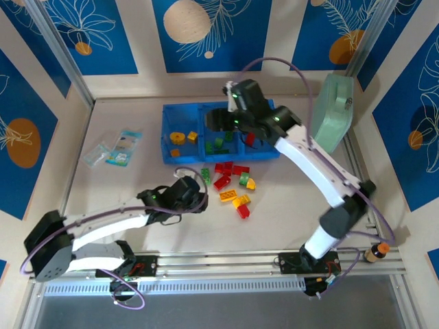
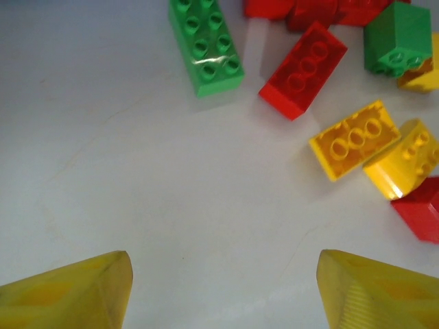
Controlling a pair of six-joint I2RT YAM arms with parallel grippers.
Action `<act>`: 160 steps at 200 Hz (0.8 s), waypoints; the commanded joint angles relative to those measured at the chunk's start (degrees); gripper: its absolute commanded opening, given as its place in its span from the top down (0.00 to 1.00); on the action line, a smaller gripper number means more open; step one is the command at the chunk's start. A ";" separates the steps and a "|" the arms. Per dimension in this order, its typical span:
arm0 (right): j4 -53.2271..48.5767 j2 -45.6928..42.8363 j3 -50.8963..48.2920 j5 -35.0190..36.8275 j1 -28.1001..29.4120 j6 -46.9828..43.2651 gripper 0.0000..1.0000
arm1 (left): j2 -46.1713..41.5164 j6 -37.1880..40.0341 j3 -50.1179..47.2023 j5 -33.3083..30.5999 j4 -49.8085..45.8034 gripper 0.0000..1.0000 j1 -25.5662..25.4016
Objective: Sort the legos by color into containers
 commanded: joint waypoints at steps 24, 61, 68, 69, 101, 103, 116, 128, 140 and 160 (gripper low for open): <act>7.46 -11.81 -24.29 -2.83 -6.70 5.94 0.29 | 14.53 2.30 8.37 7.93 6.56 0.32 8.44; 8.25 -18.59 -34.66 -3.25 -8.27 7.40 0.31 | 24.67 5.40 16.74 9.09 5.09 0.37 12.37; 8.37 -19.35 -36.00 -3.14 -8.37 7.58 0.31 | 26.06 5.86 18.23 9.55 4.82 0.38 12.92; 8.38 -19.48 -36.18 -3.14 -8.38 7.63 0.31 | 26.33 5.96 18.43 9.56 4.71 0.38 12.99; 8.89 -21.84 -39.79 -3.52 -9.25 8.43 0.31 | 33.00 7.92 25.69 6.10 -1.55 0.42 14.03; 8.82 -21.93 -39.92 -3.56 -9.34 8.40 0.31 | 33.28 7.92 26.03 5.89 -2.02 0.42 14.03; 8.82 -22.74 -40.79 -3.58 -9.60 8.45 0.31 | 34.56 7.61 26.71 4.84 -3.57 0.45 14.03; 8.95 -23.54 -41.62 -3.64 -9.86 8.56 0.32 | 34.94 7.05 25.58 4.59 -3.40 0.46 13.94; 9.30 -23.98 -42.37 -3.99 -10.26 8.80 0.32 | 35.33 6.46 24.63 4.37 -3.44 0.46 13.79; 10.10 -23.93 -43.03 -5.10 -10.58 9.13 0.32 | 35.83 6.32 23.36 6.15 -2.10 0.50 13.71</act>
